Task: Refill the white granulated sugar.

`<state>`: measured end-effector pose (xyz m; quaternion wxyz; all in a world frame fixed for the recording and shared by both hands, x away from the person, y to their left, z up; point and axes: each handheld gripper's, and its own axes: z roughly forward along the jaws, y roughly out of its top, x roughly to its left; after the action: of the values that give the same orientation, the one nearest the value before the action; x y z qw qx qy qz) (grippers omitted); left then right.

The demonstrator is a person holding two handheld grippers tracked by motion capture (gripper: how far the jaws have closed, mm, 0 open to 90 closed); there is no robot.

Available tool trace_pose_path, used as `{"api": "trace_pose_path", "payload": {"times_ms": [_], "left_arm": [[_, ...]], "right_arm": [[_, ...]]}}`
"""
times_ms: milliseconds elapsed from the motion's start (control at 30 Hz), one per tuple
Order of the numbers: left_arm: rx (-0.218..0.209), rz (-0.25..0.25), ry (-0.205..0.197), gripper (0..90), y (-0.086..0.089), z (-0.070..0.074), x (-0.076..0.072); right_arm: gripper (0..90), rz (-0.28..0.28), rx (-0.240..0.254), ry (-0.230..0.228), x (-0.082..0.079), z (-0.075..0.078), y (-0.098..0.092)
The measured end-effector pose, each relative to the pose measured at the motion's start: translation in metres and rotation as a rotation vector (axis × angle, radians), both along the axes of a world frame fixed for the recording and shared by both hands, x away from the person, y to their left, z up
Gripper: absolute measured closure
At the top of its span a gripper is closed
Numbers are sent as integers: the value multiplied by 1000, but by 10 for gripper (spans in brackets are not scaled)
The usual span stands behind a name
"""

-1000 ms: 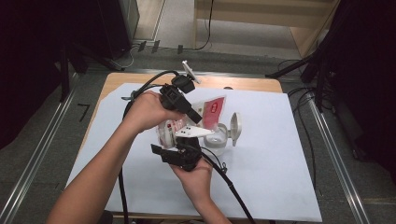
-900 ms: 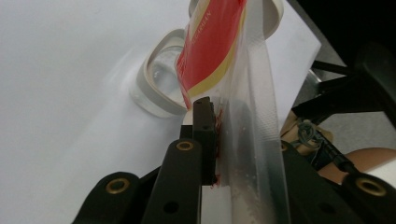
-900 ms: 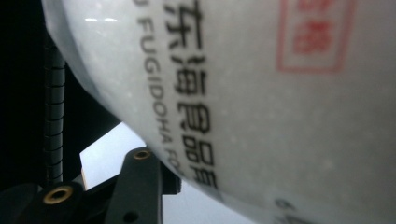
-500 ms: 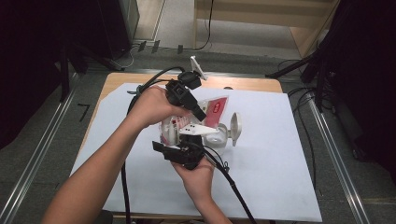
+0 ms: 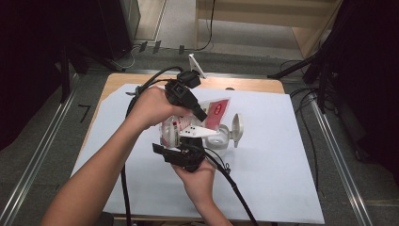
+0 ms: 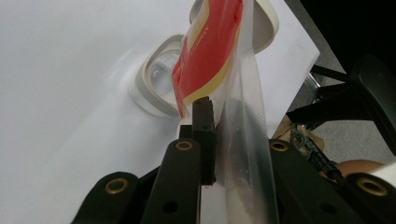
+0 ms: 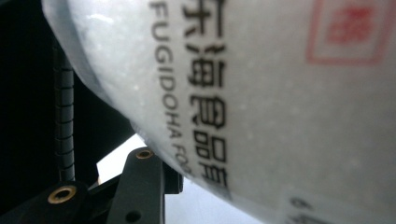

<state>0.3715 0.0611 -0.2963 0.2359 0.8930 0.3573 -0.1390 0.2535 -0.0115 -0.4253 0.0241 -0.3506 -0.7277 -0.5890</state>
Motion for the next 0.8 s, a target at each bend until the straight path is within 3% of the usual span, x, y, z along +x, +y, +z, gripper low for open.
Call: {"api": "trace_pose_path", "payload": {"times_ms": [433, 600, 800], "left_arm": [[33, -23, -33, 845, -6, 2, -1], [39, -38, -32, 856, -10, 3, 1], [47, -41, -28, 865, -15, 4, 3]], "right_arm": [[625, -1, -9, 0, -1, -3, -3], [623, 3, 28, 20, -1, 1, -5], [618, 5, 45, 9, -1, 4, -8]]}}
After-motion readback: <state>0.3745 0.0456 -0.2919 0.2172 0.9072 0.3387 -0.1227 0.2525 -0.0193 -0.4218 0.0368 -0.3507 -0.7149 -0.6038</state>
